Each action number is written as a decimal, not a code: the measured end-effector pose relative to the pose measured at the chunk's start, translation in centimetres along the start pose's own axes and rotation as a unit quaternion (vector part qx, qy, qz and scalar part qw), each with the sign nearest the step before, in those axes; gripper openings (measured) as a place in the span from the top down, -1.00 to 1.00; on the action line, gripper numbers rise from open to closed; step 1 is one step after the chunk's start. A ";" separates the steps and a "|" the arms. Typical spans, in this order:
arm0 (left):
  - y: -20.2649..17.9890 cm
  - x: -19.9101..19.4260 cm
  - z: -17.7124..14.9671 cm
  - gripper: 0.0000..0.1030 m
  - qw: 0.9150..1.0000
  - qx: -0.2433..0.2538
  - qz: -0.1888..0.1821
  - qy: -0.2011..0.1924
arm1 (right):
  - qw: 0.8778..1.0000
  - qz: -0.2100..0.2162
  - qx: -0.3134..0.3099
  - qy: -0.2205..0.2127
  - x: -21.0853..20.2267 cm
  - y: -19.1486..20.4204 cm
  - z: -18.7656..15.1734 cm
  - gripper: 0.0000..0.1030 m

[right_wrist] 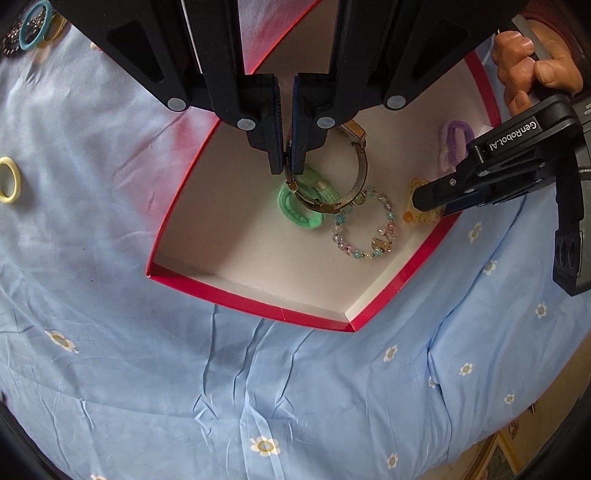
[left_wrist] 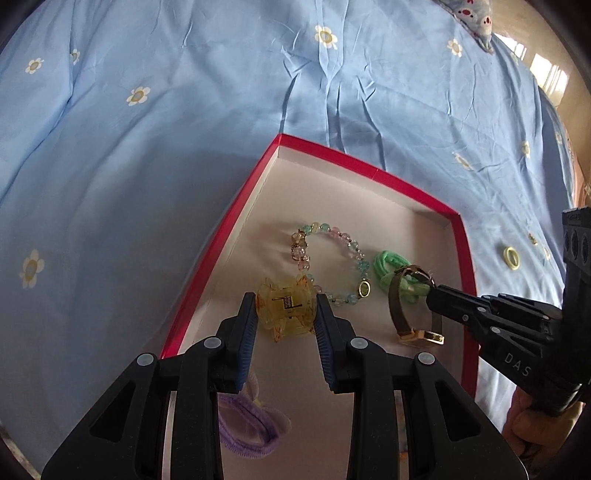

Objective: Organize jewelry
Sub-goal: 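Carry clip and watch into the red box and open both tools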

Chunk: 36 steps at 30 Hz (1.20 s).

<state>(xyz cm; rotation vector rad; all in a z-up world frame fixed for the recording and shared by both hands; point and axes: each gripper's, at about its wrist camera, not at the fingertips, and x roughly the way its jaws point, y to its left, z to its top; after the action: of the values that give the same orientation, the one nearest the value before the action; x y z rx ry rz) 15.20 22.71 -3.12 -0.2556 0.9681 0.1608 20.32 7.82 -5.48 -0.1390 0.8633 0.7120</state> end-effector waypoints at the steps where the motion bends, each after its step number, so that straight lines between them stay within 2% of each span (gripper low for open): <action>1: -0.1 0.0 0.0 0.45 1.000 0.003 0.003 -0.002 | 1.000 -0.002 -0.002 0.002 0.1 0.0 0.0 0.93; 6: -0.5 0.2 0.0 0.44 1.000 0.011 0.010 -0.005 | 1.000 0.000 -0.001 0.004 0.3 0.0 0.0 0.93; 9: -0.5 0.5 -0.1 0.44 1.000 0.012 0.009 0.001 | 1.000 0.005 0.001 0.003 0.3 -0.1 0.1 0.84; 15: -0.4 1.0 -0.2 0.45 1.000 0.010 0.014 0.008 | 1.000 0.016 0.008 0.001 0.2 -0.3 0.0 0.79; 20: -0.4 0.9 -0.2 0.44 1.000 0.008 0.016 0.010 | 1.000 0.021 0.012 -0.005 -0.3 -0.3 0.0 0.55; 25: -0.3 0.4 -0.2 0.26 1.000 0.006 0.017 0.006 | 1.000 0.027 0.010 -0.010 -0.8 -0.2 0.1 0.39; 36: -0.5 -2.3 -1.2 0.08 1.000 -0.005 0.010 -0.008 | 0.999 0.037 0.019 -0.035 -4.1 -0.5 -0.6 0.23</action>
<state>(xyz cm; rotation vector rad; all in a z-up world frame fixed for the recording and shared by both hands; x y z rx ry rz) 13.12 21.83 -1.83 -0.2548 0.9551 0.1857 18.46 5.08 -2.94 -0.0472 0.8172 0.7645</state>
